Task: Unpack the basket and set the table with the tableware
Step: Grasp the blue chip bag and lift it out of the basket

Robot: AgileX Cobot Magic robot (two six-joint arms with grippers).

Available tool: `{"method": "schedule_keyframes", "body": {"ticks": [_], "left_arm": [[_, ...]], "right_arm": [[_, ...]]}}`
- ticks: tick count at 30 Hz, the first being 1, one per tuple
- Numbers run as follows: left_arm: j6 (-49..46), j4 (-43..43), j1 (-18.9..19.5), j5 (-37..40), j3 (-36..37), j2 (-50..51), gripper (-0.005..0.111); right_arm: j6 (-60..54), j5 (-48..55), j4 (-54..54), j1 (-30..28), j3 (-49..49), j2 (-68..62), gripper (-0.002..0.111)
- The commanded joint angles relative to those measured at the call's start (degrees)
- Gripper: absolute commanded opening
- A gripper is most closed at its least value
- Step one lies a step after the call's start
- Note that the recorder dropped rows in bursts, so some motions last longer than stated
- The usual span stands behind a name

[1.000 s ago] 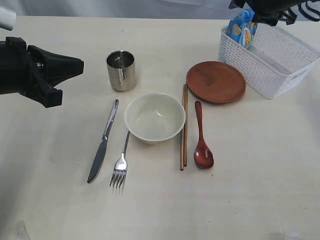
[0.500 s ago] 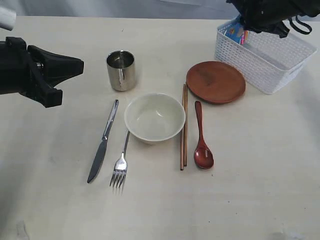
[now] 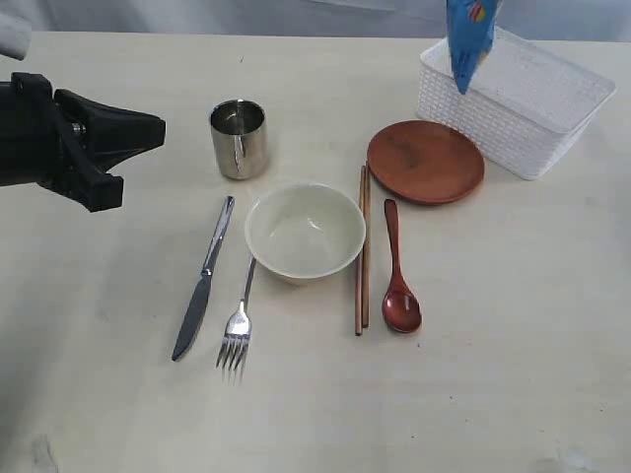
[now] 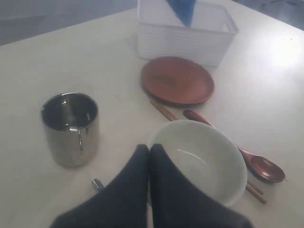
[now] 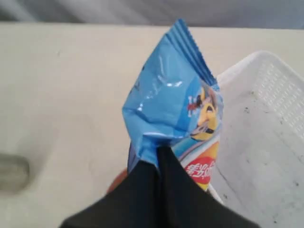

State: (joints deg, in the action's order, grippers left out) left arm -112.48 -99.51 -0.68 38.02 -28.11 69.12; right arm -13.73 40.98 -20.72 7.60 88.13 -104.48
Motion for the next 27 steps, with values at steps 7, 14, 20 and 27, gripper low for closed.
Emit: {"method": "schedule_keyframes", "body": {"ticks": [7,14,20,27], "left_arm": [[1.16,-0.44,0.14,-0.15,0.34,-0.42,0.0],[1.63,0.07,0.14,-0.15,0.34,-0.42,0.0],[2.16,0.73,0.14,-0.15,0.34,-0.42,0.0],[2.19,0.73,0.14,-0.15,0.34,-0.42,0.0]], "right_arm": [[-0.72,8.56,26.48,15.99,-1.18,1.23,0.0],[8.97,14.42,41.61,22.95,-1.21,-1.4,0.0],[12.87,16.97,48.4,25.29,-1.21,-6.87,0.0],[13.13,16.07,49.33,25.29,-1.21,-10.1,0.0]]}}
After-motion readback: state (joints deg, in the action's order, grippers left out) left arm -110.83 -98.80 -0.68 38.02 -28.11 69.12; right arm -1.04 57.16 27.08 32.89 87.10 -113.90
